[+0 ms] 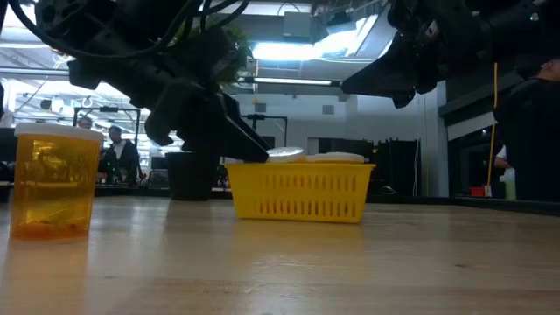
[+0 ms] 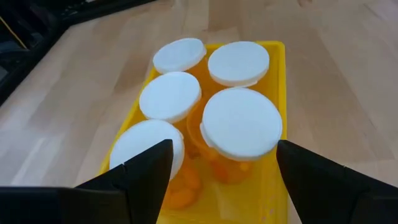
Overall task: Pick and place pill bottles into a basket
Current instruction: Put the top orange pill bottle into the yellow bin
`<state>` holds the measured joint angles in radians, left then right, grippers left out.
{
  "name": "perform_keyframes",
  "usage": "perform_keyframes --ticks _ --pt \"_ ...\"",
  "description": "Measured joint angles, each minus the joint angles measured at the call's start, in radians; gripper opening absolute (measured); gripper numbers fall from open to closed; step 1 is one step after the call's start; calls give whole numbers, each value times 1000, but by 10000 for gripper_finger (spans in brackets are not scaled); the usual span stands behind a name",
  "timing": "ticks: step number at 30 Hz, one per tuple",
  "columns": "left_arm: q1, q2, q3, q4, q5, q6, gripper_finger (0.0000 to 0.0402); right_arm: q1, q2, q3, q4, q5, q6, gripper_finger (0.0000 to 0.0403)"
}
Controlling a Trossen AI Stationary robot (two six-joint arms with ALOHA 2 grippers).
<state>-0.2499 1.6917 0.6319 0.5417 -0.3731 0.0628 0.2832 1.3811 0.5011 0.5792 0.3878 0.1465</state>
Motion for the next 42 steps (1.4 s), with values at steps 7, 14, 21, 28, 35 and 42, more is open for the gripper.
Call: perform_keyframes --ticks 7,14,21,28,35,42 --pt "0 0 0 9 -1 3 282 0 0 0 -8 0 2 4" --pt "9 0 0 9 -6 3 281 0 0 0 -8 0 2 4" --pt "19 1 0 45 -28 43 281 0 0 0 -8 0 2 4" --pt "24 1 14 62 -54 100 279 0 0 0 -7 0 3 4" --pt "31 1 14 63 -55 106 279 0 0 0 -7 0 6 4" --pt "34 1 14 72 -55 142 280 0 0 0 -7 0 6 4"
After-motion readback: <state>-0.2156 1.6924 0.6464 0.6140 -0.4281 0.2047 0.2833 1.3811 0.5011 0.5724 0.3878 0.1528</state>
